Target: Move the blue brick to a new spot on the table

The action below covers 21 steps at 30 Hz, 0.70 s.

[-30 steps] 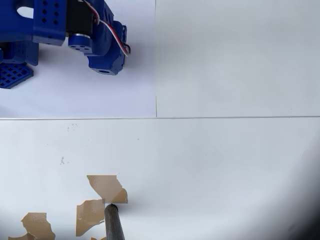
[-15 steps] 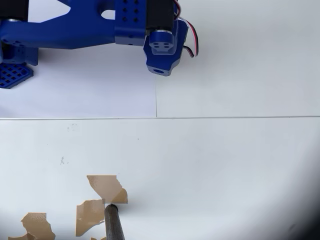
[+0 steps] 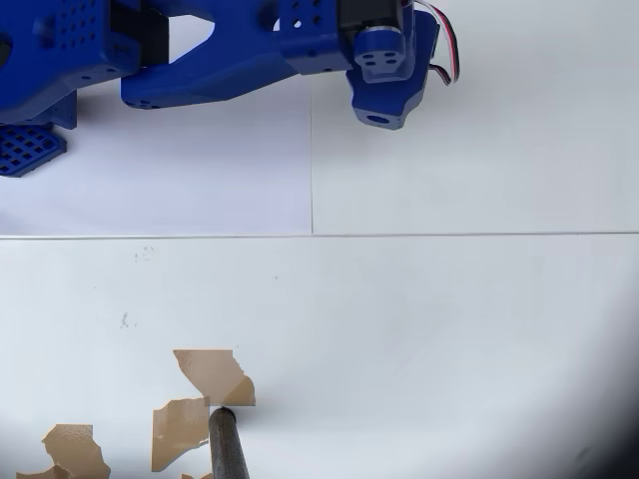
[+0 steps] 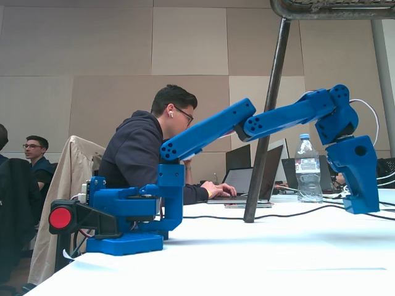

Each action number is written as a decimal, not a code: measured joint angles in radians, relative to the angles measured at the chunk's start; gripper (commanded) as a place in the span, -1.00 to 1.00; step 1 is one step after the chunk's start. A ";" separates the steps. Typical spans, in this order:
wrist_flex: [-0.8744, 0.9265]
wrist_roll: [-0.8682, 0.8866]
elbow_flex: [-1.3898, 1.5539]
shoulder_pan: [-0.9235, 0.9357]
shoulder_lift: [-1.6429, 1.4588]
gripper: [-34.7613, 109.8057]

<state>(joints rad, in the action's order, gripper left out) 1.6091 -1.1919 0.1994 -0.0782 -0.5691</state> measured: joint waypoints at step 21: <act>0.012 0.021 -0.213 0.025 0.232 0.07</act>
<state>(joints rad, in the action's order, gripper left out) 1.6214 -1.1704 -0.0138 -0.0537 -0.3375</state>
